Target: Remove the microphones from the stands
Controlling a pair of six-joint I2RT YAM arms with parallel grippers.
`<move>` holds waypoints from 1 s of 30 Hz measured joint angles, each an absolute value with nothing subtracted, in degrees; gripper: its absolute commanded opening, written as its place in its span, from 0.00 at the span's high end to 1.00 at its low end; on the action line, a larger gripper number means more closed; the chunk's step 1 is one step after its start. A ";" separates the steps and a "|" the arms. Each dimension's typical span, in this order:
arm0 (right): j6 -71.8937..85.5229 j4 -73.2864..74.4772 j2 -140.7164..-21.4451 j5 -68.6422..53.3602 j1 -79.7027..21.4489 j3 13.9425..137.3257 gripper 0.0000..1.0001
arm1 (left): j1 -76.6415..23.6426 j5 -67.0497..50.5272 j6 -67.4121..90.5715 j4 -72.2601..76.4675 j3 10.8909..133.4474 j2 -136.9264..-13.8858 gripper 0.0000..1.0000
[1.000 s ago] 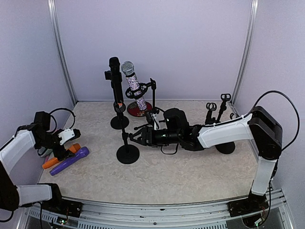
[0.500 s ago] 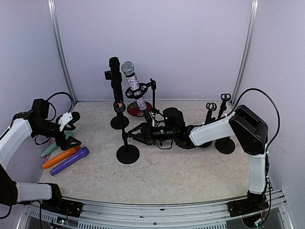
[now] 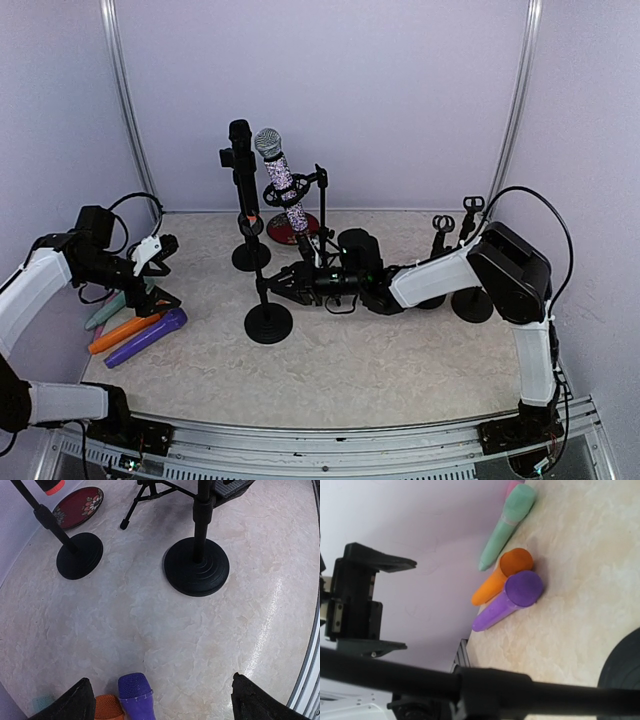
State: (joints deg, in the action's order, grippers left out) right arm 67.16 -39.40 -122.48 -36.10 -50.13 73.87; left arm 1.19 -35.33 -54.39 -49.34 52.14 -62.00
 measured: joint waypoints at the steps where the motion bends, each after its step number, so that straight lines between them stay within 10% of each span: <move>1: 67.44 -39.57 -122.61 -36.12 -50.13 73.89 0.83 | 1.10 -35.33 -54.26 -49.32 52.14 -62.00 0.09; 7: 68.75 -41.36 -122.80 -36.23 -50.26 73.63 1.00 | 0.32 -35.31 -53.95 -49.32 52.14 -62.00 0.09; 30: 34.28 -26.87 -114.96 -7.68 -59.88 72.34 1.00 | -1.67 -35.18 -51.18 -49.41 56.10 -64.58 0.09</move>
